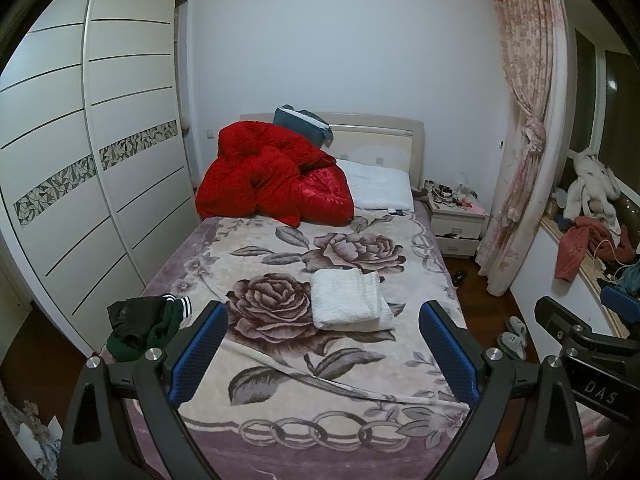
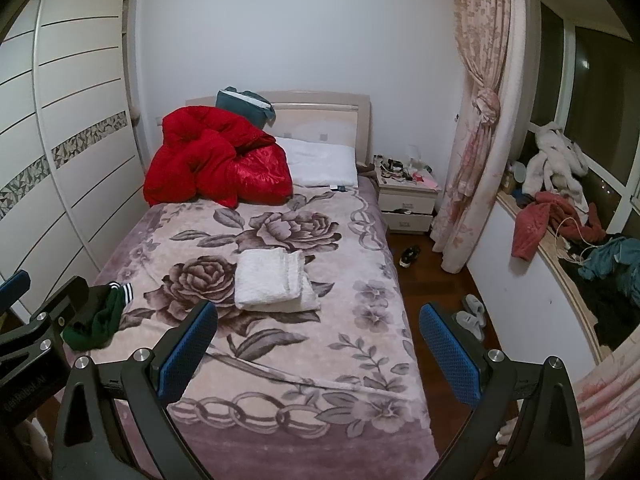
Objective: Fold large clothes
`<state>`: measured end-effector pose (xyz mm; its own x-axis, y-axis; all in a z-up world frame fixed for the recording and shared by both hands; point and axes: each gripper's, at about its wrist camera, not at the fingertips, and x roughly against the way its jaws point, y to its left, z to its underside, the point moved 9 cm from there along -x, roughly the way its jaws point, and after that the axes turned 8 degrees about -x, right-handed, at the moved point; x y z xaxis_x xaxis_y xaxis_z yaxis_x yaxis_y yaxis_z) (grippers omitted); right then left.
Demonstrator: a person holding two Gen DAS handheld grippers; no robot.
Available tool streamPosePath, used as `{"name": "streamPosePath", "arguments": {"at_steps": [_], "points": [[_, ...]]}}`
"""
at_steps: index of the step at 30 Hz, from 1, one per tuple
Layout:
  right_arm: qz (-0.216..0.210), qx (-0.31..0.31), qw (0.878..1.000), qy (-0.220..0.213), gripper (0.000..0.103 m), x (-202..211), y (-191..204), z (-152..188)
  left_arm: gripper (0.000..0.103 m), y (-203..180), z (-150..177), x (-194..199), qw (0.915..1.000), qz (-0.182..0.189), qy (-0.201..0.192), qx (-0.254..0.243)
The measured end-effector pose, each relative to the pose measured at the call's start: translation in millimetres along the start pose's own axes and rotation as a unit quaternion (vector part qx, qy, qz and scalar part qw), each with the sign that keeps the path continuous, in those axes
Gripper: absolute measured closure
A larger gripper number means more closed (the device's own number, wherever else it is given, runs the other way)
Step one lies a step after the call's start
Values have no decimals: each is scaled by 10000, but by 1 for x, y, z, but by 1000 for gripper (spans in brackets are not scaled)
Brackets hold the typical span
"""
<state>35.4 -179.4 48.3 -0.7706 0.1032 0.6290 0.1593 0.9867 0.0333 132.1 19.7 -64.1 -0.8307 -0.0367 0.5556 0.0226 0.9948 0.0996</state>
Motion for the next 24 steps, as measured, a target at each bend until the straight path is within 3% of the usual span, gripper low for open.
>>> {"name": "streamPosePath", "arguments": {"at_steps": [24], "points": [[24,-33,10000,-5,1,4,3,3,5,6,1,-1,10000,-47,2,38]]}}
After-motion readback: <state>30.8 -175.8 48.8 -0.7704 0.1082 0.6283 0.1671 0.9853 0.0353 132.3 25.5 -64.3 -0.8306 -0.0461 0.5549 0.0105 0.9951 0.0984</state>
